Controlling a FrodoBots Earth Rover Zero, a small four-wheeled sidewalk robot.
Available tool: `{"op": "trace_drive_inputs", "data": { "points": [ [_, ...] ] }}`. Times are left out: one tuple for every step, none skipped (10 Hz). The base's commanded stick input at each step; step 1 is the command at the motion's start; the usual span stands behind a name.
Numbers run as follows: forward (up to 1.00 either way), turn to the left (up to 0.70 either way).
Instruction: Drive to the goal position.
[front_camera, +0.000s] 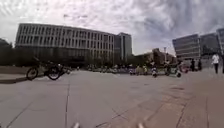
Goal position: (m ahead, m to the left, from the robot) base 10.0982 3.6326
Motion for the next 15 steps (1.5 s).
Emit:
{"op": "trace_drive_inputs", "data": {
  "points": [
    [0.70,0.00],
    [0.70,0.00],
    [0.70,0.00],
    [0.70,0.00],
    [0.70,0.00],
    [0.70,0.00],
    [0.70,0.00],
    [0.70,0.00],
    [0.70,0.00],
    [0.70,0.00],
    [0.70,0.00],
    [0.70,0.00],
    [0.70,0.00],
    [0.70,0.00],
    [0.70,0.00]
  ]
}}
